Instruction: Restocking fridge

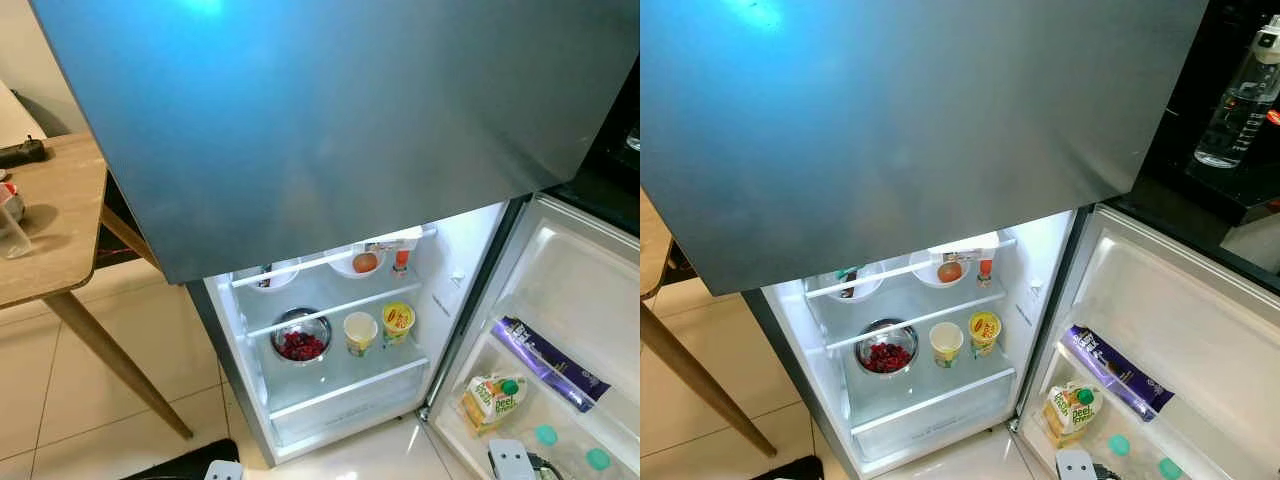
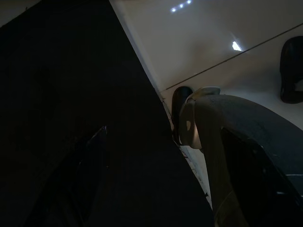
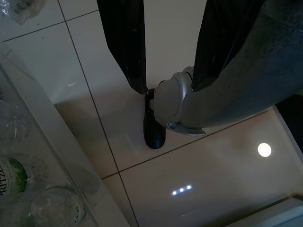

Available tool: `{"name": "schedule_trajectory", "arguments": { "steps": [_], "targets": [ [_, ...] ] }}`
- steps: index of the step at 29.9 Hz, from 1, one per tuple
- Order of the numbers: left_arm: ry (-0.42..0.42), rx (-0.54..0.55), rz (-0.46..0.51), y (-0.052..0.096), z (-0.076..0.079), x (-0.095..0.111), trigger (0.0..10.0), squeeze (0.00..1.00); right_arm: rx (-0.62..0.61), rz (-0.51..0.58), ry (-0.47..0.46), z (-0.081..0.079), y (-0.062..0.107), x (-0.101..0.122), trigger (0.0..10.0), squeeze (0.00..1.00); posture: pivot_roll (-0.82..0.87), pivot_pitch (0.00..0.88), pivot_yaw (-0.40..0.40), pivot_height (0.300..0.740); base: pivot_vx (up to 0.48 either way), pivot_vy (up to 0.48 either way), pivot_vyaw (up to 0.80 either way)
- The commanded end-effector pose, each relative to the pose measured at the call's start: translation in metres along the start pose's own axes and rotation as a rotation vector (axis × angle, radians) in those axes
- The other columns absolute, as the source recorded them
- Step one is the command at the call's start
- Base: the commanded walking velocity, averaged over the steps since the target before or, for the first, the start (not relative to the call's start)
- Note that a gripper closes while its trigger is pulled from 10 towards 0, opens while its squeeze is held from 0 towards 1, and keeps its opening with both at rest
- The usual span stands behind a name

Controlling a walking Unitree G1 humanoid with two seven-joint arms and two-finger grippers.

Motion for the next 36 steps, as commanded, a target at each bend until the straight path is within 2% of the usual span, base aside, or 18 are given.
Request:
{"name": "schedule_trajectory", "arguments": {
  "steps": [1, 14, 36],
  "targets": [
    [0.001, -0.004, -0.023, -0.0002, 0.0039, -0.0069, 10.0, 0.0, 0.0, -0.013, 0.011, -0.0007, 0.0001, -0.0035, 10.0, 0.0, -0.06, 0.0, -0.024, 0.74, 0.0, 0.0, 0.0],
    [-0.001, -0.005, -0.015, -0.0007, 0.0043, -0.0026, 10.0, 0.0, -0.006, -0.001, 0.005, 0.0011, -0.0004, 0.0032, 10.0, 0.0, -0.06, 0.0, -0.028, 0.74, 0.0, 0.0, 0.0],
    [0.003, -0.009, -0.012, -0.0013, 0.0072, -0.0011, 10.0, 0.0, -0.005, -0.009, 0.004, 0.0012, 0.0, -0.0008, 10.0, 0.0, -0.06, 0.0, -0.031, 0.74, 0.0, 0.0, 0.0]
  ]
}}
Point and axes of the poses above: a point about 5 cm out from each wrist's last joint towards the gripper, its own y axis pointing back from the gripper into the wrist, its own x axis along the axis of the wrist's last joint, z = x × y, the point moved 6 cm from there along -y, pointing out of the wrist towards the gripper, and after that the axes turned 10 degrees about y, right-handed, at the moved point
